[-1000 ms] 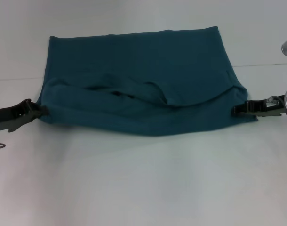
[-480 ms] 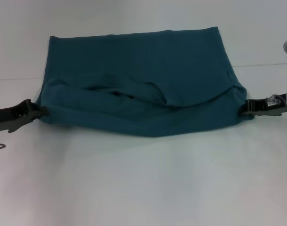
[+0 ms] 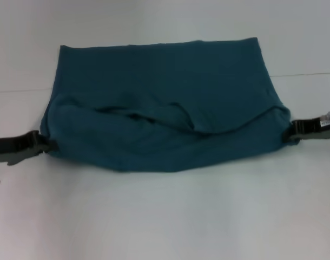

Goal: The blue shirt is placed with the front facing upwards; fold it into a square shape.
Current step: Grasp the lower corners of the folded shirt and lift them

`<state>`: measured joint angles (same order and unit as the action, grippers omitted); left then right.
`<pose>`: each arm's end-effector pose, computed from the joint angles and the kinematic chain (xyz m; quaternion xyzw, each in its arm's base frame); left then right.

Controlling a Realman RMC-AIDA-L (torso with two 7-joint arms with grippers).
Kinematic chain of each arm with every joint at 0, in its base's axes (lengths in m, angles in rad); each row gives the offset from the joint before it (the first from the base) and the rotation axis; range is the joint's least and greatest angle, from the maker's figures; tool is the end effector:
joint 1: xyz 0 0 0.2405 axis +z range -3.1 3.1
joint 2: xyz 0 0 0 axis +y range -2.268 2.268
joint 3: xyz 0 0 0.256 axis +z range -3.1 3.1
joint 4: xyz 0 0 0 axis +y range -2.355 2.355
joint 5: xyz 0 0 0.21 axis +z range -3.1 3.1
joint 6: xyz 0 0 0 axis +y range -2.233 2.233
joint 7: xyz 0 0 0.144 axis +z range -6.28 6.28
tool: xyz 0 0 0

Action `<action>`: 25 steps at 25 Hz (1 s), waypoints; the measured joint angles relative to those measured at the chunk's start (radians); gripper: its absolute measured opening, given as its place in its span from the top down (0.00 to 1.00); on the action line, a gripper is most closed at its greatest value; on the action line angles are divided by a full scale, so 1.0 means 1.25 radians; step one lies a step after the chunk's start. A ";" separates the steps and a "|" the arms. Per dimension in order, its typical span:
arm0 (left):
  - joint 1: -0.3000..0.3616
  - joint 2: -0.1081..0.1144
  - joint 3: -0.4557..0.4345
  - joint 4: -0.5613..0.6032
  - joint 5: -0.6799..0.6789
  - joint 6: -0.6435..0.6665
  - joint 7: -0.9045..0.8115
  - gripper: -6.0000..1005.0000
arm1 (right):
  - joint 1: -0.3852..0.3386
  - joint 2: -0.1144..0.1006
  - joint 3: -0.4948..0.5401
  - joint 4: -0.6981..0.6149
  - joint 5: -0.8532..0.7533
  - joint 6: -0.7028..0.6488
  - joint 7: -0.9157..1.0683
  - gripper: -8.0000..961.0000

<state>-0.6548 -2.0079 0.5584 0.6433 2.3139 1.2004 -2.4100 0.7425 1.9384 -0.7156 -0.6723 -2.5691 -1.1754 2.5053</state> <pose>-0.3020 0.3940 0.0378 -0.7100 -0.6423 -0.1882 0.2191 0.2984 0.4170 0.0597 -0.7578 0.5908 0.0258 0.2759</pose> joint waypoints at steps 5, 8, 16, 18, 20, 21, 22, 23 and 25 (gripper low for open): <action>0.023 0.005 0.001 0.066 0.046 0.151 -0.040 0.98 | -0.023 0.004 -0.006 -0.074 -0.013 -0.154 -0.009 0.92; 0.049 0.001 0.002 0.126 0.078 0.232 -0.057 0.98 | -0.050 0.015 -0.006 -0.138 -0.014 -0.236 -0.010 0.92; 0.111 -0.001 -0.002 0.184 0.112 0.389 -0.060 0.98 | -0.084 0.015 -0.008 -0.167 -0.069 -0.383 -0.019 0.92; 0.121 -0.004 -0.002 0.189 0.128 0.413 -0.058 0.98 | -0.091 0.020 -0.008 -0.167 -0.085 -0.402 -0.026 0.92; 0.132 -0.008 -0.003 0.194 0.145 0.435 -0.057 0.98 | -0.098 0.022 -0.008 -0.167 -0.095 -0.411 -0.033 0.92; 0.135 -0.009 -0.003 0.196 0.151 0.442 -0.056 0.98 | -0.102 0.023 -0.008 -0.167 -0.097 -0.415 -0.036 0.92; 0.140 -0.011 -0.003 0.200 0.158 0.451 -0.056 0.98 | -0.105 0.023 -0.008 -0.167 -0.097 -0.418 -0.039 0.92; 0.144 -0.012 -0.002 0.202 0.165 0.459 -0.055 0.98 | -0.108 0.022 -0.007 -0.167 -0.097 -0.420 -0.043 0.92; 0.151 -0.015 -0.002 0.207 0.178 0.474 -0.054 0.98 | -0.109 0.021 -0.004 -0.167 -0.097 -0.423 -0.049 0.92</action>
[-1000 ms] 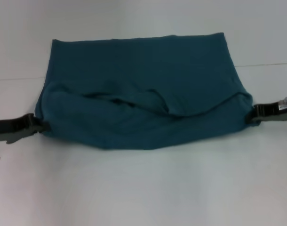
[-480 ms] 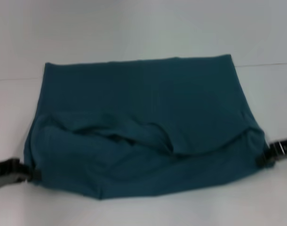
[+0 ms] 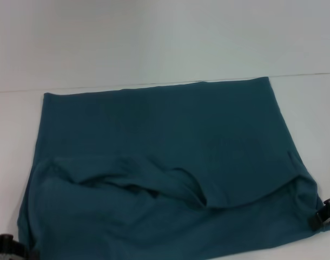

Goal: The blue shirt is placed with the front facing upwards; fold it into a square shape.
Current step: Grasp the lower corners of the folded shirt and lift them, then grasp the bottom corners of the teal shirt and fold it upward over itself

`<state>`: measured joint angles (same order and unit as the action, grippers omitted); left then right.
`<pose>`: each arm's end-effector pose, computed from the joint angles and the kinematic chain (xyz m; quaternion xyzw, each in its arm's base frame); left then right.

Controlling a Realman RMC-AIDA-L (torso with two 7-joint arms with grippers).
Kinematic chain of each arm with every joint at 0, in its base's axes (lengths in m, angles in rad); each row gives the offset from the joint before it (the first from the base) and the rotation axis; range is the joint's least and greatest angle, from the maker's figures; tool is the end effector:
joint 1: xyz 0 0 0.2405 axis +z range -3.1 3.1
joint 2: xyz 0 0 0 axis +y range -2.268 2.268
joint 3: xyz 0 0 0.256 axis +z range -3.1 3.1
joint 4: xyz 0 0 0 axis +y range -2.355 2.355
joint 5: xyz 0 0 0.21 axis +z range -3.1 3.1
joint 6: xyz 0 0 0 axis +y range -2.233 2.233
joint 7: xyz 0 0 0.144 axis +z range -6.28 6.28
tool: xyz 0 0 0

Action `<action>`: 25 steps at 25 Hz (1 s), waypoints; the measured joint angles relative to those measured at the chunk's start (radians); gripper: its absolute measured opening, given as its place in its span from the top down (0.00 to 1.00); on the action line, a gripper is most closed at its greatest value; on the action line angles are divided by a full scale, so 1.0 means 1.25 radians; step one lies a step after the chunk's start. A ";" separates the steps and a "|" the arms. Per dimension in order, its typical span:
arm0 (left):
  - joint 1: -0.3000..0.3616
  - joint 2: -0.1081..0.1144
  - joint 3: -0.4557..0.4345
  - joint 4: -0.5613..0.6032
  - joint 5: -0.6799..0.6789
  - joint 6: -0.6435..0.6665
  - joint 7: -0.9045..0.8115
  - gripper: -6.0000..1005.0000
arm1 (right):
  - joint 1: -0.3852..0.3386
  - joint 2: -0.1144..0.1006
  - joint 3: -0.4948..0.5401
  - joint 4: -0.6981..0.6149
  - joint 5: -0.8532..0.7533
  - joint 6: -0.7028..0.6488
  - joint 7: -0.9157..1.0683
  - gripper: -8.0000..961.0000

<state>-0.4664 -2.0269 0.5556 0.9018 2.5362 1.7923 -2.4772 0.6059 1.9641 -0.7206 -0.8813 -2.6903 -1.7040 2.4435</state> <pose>-0.3261 0.2806 0.0533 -0.7177 -0.6931 -0.0456 0.0494 0.3131 0.3265 0.0654 -0.7796 0.6099 -0.0948 0.1056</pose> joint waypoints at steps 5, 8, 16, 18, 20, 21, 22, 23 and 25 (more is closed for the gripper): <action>0.003 -0.002 0.000 0.001 0.027 0.010 0.003 0.98 | -0.001 0.000 0.000 0.005 -0.001 -0.017 -0.011 0.92; 0.006 -0.002 0.000 0.001 0.043 0.015 0.003 0.98 | -0.004 0.001 -0.003 0.006 -0.001 -0.028 -0.012 0.92; -0.001 0.000 -0.006 0.001 0.044 0.020 0.015 0.98 | -0.010 0.000 0.026 0.001 0.022 -0.050 -0.039 0.92; -0.016 0.005 -0.023 0.001 0.039 0.018 0.019 0.98 | -0.007 -0.005 0.040 0.000 0.050 -0.043 -0.053 0.92; -0.035 0.015 -0.046 -0.005 0.038 0.010 0.021 0.98 | -0.001 -0.013 0.053 0.002 0.081 -0.024 -0.057 0.92; -0.047 0.021 -0.060 -0.011 0.038 0.004 0.020 0.98 | 0.003 -0.018 0.059 0.003 0.097 -0.007 -0.055 0.92; -0.060 0.027 -0.071 -0.021 0.038 -0.006 0.017 0.98 | 0.008 -0.023 0.065 0.006 0.111 0.007 -0.050 0.92; -0.072 0.033 -0.079 -0.030 0.038 -0.015 0.011 0.98 | 0.013 -0.026 0.072 0.008 0.122 0.023 -0.044 0.92; -0.096 0.046 -0.088 -0.045 0.038 -0.042 -0.011 0.98 | 0.022 -0.029 0.088 0.009 0.136 0.051 -0.031 0.92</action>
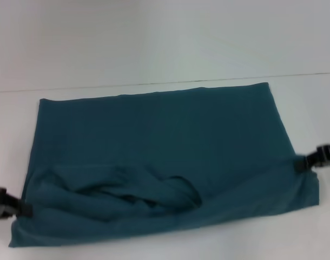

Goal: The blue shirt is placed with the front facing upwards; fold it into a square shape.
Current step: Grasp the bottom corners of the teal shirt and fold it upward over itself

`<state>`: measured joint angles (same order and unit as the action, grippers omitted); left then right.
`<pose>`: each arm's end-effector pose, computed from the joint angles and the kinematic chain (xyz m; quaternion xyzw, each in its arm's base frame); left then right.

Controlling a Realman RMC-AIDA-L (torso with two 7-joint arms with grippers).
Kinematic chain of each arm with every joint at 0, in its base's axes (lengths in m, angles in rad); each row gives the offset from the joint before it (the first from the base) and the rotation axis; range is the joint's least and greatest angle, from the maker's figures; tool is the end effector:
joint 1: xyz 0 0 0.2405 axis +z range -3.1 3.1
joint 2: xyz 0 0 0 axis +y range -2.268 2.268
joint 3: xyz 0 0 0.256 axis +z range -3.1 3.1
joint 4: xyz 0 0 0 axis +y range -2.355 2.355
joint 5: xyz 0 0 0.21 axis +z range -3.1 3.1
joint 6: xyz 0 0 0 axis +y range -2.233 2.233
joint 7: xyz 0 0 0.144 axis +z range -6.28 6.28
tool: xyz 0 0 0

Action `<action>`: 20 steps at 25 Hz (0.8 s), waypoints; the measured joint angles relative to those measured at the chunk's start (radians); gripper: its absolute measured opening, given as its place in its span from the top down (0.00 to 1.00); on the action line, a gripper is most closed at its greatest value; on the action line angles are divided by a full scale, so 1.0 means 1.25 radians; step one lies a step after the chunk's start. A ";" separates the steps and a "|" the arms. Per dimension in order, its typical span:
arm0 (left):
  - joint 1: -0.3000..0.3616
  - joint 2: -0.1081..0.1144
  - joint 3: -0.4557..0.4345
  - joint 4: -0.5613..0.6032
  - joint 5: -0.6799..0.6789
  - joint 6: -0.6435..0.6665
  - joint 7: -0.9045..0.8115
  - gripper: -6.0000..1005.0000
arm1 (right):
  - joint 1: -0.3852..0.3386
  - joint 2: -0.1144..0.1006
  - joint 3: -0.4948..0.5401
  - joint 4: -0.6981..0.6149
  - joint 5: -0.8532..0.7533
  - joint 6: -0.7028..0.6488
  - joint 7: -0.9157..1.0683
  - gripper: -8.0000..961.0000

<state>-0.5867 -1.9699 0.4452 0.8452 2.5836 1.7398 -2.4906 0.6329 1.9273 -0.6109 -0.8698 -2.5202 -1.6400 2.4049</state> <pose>-0.3153 0.3216 0.0774 -0.7203 -0.6839 -0.0708 0.0923 0.2959 0.3572 0.0895 -0.7927 0.5909 0.0320 0.1464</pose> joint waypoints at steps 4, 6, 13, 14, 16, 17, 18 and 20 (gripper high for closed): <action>-0.042 0.010 0.003 -0.018 0.003 -0.052 -0.038 0.98 | 0.020 -0.003 0.029 0.000 0.010 0.054 0.026 0.92; -0.060 0.014 0.003 -0.026 0.005 -0.069 -0.048 0.98 | 0.028 -0.005 0.037 0.000 0.021 0.089 0.039 0.92; -0.128 0.024 0.048 -0.044 0.007 -0.157 -0.104 0.98 | 0.056 0.002 0.031 0.013 0.038 0.199 0.065 0.92; -0.138 0.025 0.063 -0.048 0.007 -0.178 -0.116 0.98 | 0.059 0.004 0.029 0.019 0.037 0.217 0.067 0.92; -0.154 0.025 0.087 -0.060 0.007 -0.217 -0.135 0.98 | 0.066 0.007 0.022 0.037 0.036 0.253 0.068 0.92; -0.164 0.025 0.103 -0.070 0.007 -0.244 -0.145 0.98 | 0.070 0.009 0.016 0.047 0.035 0.274 0.068 0.92; -0.172 0.026 0.118 -0.080 0.007 -0.267 -0.152 0.98 | 0.073 0.009 0.011 0.054 0.034 0.291 0.068 0.92; -0.184 0.027 0.142 -0.096 0.007 -0.315 -0.166 0.98 | 0.081 0.012 0.002 0.069 0.034 0.327 0.069 0.92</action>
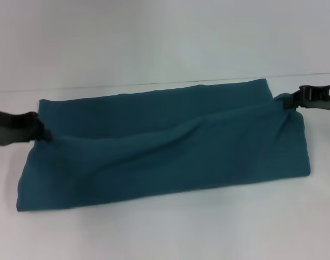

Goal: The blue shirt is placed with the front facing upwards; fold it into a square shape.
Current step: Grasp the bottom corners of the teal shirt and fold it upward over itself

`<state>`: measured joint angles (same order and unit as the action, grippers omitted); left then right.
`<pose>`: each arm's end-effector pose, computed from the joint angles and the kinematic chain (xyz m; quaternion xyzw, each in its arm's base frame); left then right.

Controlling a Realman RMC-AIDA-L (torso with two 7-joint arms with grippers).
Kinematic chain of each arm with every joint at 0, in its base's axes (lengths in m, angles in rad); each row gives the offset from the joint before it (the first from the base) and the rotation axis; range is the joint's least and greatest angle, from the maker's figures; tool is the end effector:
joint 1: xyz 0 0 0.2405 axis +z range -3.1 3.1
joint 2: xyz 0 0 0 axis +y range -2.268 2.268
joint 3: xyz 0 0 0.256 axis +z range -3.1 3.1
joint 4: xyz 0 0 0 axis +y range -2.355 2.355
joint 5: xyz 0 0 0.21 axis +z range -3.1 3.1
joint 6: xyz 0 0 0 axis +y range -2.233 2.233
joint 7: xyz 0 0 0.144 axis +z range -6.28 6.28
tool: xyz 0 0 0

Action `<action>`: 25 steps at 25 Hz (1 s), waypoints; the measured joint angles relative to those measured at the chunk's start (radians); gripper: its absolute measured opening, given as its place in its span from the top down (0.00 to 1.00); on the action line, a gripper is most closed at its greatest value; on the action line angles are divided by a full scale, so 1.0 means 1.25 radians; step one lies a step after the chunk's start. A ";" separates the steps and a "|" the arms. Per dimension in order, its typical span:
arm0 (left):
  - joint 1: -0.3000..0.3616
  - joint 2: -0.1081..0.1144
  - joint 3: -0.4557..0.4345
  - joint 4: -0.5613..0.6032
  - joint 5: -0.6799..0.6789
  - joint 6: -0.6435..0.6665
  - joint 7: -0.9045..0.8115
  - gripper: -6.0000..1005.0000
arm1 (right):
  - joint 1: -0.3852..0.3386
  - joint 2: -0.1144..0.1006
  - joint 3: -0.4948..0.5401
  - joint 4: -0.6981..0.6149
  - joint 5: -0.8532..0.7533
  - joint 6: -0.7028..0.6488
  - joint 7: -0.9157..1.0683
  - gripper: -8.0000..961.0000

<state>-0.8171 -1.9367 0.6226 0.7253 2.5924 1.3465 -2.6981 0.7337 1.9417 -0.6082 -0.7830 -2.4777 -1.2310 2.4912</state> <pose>-0.2602 0.4247 0.0696 -0.7213 -0.6533 -0.0663 0.2203 0.2800 0.4266 0.0908 -0.7493 0.5851 0.1151 0.2880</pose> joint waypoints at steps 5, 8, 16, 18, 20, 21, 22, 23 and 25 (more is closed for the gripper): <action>-0.011 -0.023 0.037 -0.014 0.000 -0.138 -0.002 0.98 | 0.019 0.009 -0.051 0.048 0.000 0.110 0.000 0.92; -0.006 -0.046 0.056 -0.019 0.000 -0.223 -0.001 0.98 | 0.031 0.016 -0.078 0.078 -0.001 0.171 0.000 0.92; 0.001 -0.069 0.060 -0.045 -0.004 -0.360 0.001 0.98 | 0.056 0.045 -0.105 0.099 -0.001 0.307 0.001 0.92; -0.001 -0.070 0.060 -0.046 -0.004 -0.384 0.000 0.98 | 0.068 0.045 -0.107 0.121 -0.001 0.337 0.001 0.92; -0.003 -0.071 0.060 -0.046 -0.004 -0.402 0.000 0.98 | 0.085 0.043 -0.109 0.148 -0.001 0.368 0.001 0.92; -0.005 -0.072 0.060 -0.046 -0.005 -0.411 0.001 0.98 | 0.091 0.041 -0.110 0.159 -0.002 0.380 0.001 0.92; -0.007 -0.072 0.062 -0.047 -0.006 -0.420 0.007 0.98 | 0.098 0.040 -0.110 0.168 -0.002 0.394 0.001 0.92; -0.010 -0.073 0.064 -0.050 -0.007 -0.426 0.017 0.98 | 0.104 0.039 -0.111 0.176 -0.002 0.405 0.001 0.92; -0.019 -0.075 0.067 -0.060 -0.007 -0.442 0.043 0.98 | 0.112 0.039 -0.114 0.186 -0.003 0.426 0.001 0.92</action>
<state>-0.8410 -2.0299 0.7064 0.6498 2.5836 0.7936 -2.6442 0.8743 1.9901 -0.7507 -0.5502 -2.4808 -0.6985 2.4926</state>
